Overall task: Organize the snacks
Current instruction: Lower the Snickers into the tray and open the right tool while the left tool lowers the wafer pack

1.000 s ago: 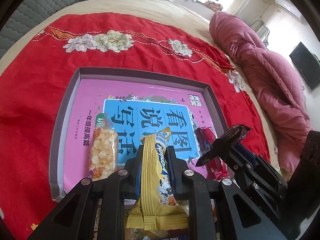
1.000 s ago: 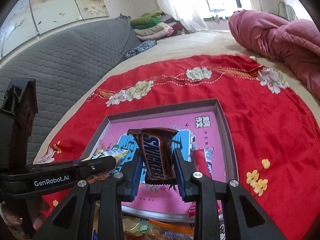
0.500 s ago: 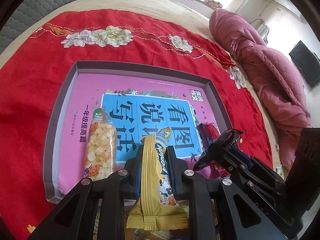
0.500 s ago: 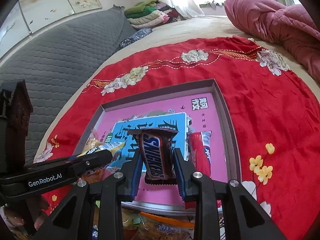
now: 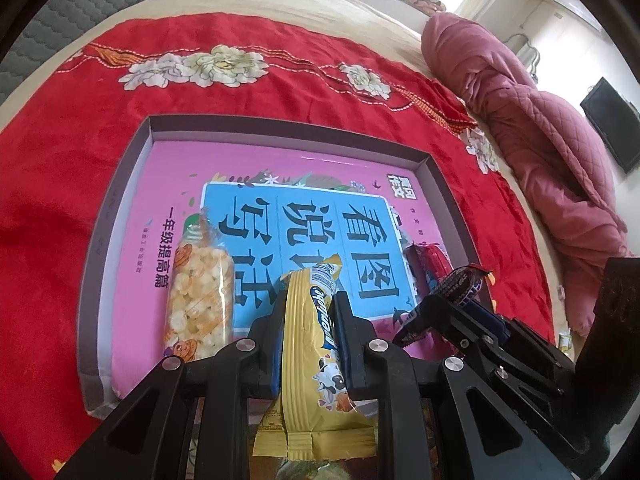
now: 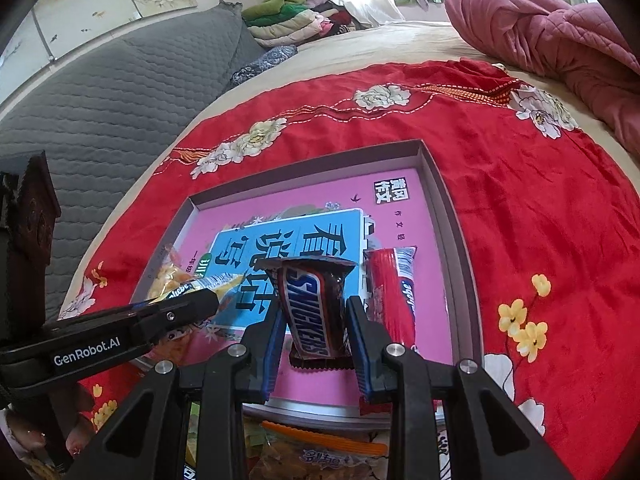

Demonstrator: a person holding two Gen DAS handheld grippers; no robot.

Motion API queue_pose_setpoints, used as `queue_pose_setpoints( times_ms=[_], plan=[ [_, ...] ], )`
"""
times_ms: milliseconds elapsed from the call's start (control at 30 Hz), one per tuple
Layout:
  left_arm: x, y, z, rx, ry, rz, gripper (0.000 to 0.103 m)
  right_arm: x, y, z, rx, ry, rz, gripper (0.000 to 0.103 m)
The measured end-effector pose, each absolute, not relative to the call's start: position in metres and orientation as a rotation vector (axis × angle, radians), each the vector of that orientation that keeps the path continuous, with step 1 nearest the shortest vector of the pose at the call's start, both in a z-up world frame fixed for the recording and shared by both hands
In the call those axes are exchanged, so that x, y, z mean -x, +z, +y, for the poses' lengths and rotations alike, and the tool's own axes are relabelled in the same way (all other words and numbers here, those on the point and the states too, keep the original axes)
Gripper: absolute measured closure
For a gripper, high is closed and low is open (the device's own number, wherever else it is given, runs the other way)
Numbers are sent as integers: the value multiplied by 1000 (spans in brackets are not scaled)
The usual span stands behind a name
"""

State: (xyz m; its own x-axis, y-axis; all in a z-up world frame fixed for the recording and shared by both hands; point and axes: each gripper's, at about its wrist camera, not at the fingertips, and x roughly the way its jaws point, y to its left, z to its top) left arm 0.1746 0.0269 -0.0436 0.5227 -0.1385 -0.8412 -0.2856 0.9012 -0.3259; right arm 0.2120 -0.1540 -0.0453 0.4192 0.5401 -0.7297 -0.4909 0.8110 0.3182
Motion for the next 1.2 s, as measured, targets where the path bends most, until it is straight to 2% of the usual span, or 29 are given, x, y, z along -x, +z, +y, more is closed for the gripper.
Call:
queue_pose_setpoints(
  times_ms=[867,1000,1200],
  plan=[
    [-188,-52,22,399,95,1013,82,-218,-48,-160,-69,606,937,71],
    [-188,-51,22,398,97,1012,82,-218,-46,-162,-84,608,927,65],
    [-187,-52,22,403,97,1015,81,-218,-46,-162,-86,607,929,64]
  ],
)
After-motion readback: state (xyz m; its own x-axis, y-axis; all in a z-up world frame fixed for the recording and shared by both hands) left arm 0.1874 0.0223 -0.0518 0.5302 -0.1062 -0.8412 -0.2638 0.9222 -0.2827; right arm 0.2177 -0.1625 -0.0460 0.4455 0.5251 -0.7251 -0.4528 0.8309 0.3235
